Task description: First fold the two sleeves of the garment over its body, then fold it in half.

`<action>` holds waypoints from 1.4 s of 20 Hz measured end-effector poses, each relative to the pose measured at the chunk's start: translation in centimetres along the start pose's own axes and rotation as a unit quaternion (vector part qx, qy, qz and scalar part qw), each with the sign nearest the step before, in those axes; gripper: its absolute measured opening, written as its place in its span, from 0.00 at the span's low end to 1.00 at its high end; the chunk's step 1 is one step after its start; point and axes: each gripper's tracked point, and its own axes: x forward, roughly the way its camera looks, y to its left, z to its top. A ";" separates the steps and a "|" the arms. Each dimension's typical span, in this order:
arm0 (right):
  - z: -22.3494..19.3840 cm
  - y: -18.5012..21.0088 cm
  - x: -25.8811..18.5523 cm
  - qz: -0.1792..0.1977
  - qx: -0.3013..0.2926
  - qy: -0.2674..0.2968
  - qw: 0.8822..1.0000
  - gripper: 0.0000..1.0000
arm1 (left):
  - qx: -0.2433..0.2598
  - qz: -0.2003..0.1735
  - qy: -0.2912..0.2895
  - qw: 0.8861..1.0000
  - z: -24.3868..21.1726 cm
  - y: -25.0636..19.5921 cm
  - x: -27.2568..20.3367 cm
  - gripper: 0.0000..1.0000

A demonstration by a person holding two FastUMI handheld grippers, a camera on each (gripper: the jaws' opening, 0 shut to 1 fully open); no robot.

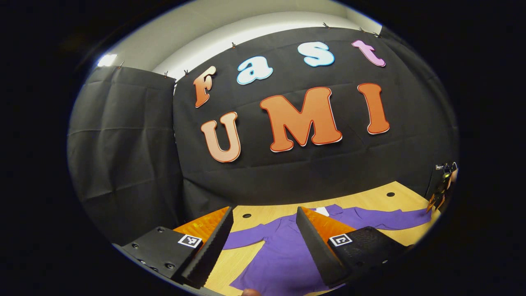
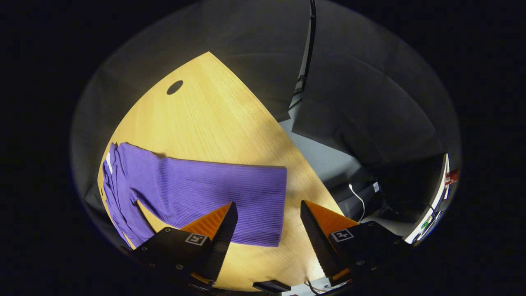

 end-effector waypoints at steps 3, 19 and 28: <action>-1.1 0.5 0.9 0.005 -0.001 0.029 1.000 0.79 | 0.003 0.000 0.006 1.000 -0.2 -0.1 0.1 0.96; -1.9 2.6 0.1 -0.005 -0.012 0.031 0.999 0.04 | -0.002 -0.012 0.033 0.999 -2.8 2.8 2.8 0.96; -1.5 10.0 -7.3 0.067 -0.010 -0.033 0.997 0.03 | -0.031 -0.045 0.014 0.998 -2.8 6.0 6.8 0.96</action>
